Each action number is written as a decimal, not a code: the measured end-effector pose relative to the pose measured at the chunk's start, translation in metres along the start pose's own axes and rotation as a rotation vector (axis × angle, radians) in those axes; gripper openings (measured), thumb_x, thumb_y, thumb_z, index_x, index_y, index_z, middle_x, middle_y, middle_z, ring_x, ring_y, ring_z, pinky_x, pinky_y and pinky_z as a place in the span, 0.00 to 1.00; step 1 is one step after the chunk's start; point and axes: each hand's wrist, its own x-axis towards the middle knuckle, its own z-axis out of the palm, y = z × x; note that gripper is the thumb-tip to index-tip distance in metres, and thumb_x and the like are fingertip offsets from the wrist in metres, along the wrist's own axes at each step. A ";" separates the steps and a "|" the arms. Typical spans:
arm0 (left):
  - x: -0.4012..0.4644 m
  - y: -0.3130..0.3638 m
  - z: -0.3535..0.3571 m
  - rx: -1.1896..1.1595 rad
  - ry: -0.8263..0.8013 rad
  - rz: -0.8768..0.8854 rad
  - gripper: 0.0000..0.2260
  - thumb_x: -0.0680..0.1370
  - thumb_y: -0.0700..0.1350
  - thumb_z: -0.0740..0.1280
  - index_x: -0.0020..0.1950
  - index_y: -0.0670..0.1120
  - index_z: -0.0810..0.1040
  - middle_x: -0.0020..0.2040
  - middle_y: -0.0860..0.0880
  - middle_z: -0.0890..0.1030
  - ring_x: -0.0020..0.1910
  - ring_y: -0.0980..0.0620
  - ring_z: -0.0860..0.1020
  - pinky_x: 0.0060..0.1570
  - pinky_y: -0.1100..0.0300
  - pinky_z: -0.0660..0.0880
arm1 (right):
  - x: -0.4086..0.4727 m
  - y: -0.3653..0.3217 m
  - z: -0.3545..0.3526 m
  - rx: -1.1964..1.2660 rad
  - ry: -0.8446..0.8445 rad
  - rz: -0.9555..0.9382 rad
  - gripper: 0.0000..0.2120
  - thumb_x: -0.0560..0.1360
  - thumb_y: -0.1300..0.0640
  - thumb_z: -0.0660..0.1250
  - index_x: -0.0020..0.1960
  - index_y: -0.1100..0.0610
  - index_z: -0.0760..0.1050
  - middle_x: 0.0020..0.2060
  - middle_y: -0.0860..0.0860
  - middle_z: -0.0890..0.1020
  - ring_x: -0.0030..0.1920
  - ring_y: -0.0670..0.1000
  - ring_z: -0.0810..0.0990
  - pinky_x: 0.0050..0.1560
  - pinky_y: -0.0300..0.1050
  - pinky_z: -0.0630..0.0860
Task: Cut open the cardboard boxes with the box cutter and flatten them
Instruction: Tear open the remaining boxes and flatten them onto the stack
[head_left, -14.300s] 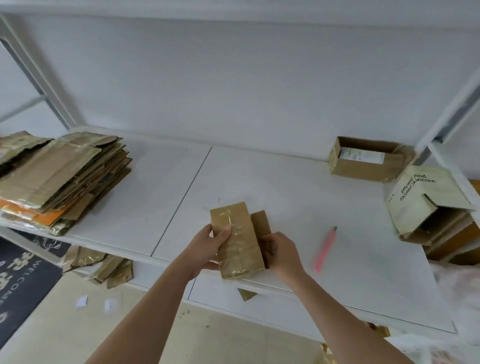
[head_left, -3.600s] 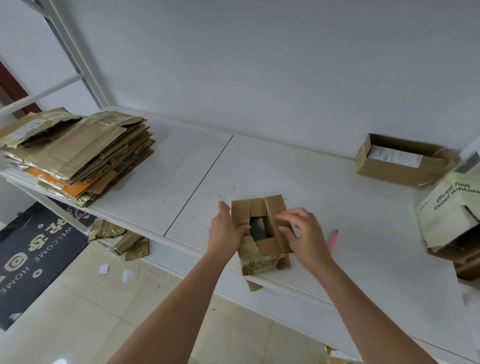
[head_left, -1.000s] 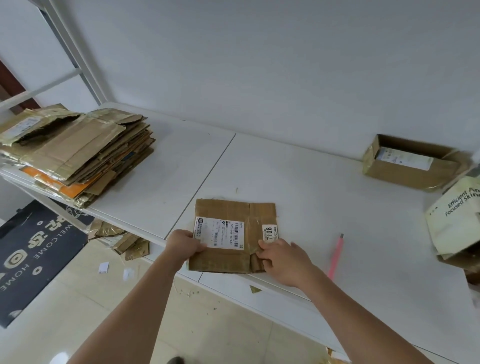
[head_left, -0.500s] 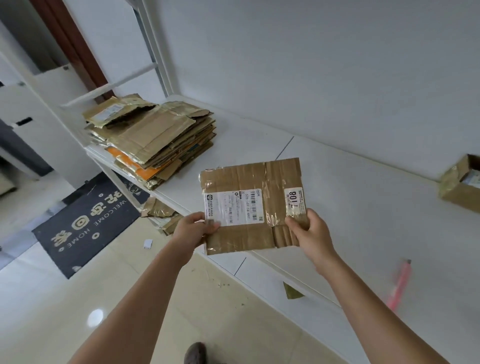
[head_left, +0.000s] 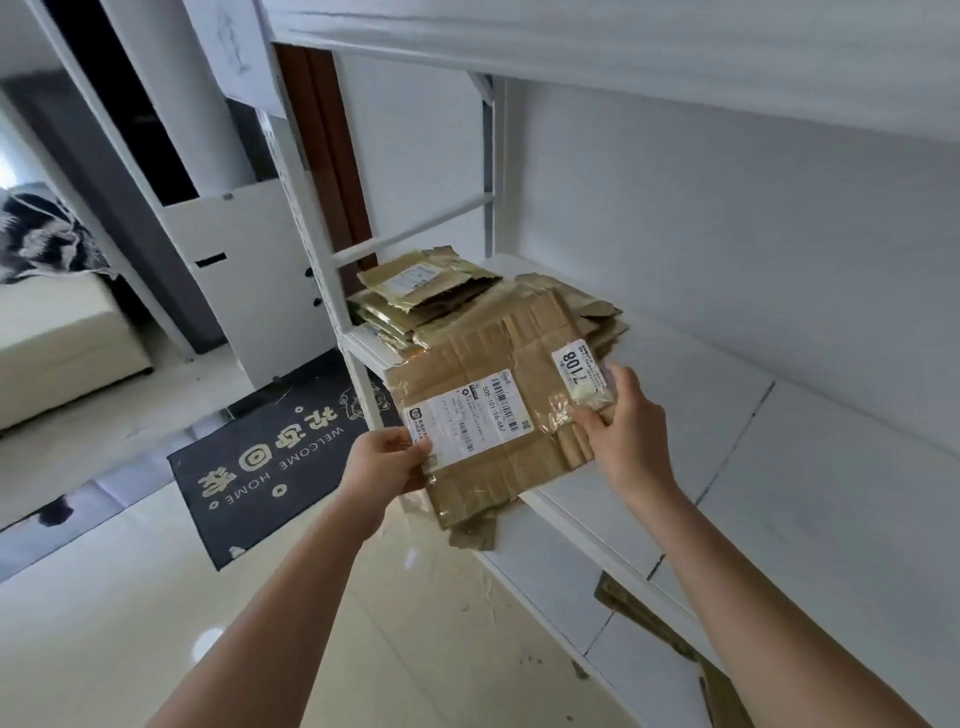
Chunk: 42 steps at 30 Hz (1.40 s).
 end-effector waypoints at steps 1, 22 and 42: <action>0.011 0.006 -0.015 -0.023 0.042 -0.008 0.04 0.78 0.37 0.69 0.50 0.36 0.81 0.46 0.41 0.85 0.38 0.48 0.82 0.42 0.55 0.83 | 0.009 -0.016 0.013 0.007 0.021 -0.022 0.28 0.74 0.57 0.74 0.70 0.58 0.67 0.54 0.55 0.81 0.41 0.48 0.79 0.36 0.27 0.70; 0.268 0.139 -0.053 0.149 0.088 0.192 0.23 0.73 0.34 0.74 0.67 0.45 0.76 0.52 0.39 0.81 0.33 0.53 0.82 0.33 0.64 0.79 | 0.296 -0.066 0.174 -0.185 -0.048 -0.084 0.13 0.76 0.63 0.70 0.60 0.58 0.81 0.56 0.60 0.77 0.58 0.55 0.74 0.53 0.30 0.61; 0.408 0.084 -0.053 1.234 -0.245 0.341 0.32 0.76 0.51 0.71 0.77 0.57 0.61 0.81 0.51 0.54 0.79 0.45 0.51 0.76 0.41 0.48 | 0.349 -0.025 0.289 -0.807 -0.703 0.054 0.30 0.77 0.44 0.67 0.76 0.48 0.64 0.73 0.54 0.69 0.69 0.56 0.71 0.70 0.54 0.68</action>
